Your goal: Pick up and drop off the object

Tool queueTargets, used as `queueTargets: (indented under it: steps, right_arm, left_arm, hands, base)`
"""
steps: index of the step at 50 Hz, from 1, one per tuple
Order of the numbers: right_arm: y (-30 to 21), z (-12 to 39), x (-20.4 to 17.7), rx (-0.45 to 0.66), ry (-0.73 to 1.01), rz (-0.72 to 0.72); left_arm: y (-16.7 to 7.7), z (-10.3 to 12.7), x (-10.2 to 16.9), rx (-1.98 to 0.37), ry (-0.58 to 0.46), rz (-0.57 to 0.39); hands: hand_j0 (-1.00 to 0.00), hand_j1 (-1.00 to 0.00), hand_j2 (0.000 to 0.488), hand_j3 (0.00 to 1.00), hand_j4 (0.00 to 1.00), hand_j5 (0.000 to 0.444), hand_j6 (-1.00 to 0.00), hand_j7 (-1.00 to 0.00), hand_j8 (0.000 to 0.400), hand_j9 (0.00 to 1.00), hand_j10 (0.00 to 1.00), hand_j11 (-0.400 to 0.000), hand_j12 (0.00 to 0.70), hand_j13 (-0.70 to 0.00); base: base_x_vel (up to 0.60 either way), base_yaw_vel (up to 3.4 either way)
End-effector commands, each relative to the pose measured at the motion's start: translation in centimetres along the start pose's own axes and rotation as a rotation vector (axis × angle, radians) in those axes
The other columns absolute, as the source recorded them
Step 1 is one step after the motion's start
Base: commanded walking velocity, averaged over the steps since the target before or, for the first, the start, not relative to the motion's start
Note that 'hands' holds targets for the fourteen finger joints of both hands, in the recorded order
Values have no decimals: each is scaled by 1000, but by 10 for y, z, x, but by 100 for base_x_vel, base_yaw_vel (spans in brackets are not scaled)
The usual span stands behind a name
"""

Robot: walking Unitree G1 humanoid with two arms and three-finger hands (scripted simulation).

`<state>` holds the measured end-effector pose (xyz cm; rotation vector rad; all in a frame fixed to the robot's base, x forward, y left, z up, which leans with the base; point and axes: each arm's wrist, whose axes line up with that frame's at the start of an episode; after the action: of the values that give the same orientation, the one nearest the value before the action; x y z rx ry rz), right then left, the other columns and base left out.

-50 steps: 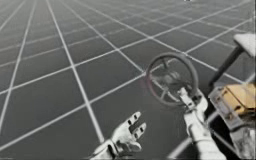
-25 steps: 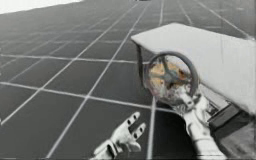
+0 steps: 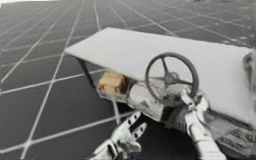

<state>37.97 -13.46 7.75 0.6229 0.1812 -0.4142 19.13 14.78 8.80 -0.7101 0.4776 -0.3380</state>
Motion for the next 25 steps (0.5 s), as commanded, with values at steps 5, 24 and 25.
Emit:
queueTargets:
  steps: [5,24,25]
  right_arm:
    - [13,3,-2,4,-19,39]
    - [13,3,-2,4,-19,39]
    - [13,3,-2,4,-19,39]
  left_arm:
    - [3,-1,-3,-12,-9,2]
    - [3,-1,-3,-12,-9,2]
    - [3,-1,-3,-12,-9,2]
  hands:
    - [0,0,0,1000,1000,0,0,0,0,1000,1000,-400,0,-700]
    - [0,0,0,1000,1000,0,0,0,0,1000,1000,-400,0,-700]
    - [0,0,0,1000,1000,0,0,0,0,1000,1000,-400,0,-700]
  base:
    - [26,-53]
    - [24,-38]
    - [22,-29]
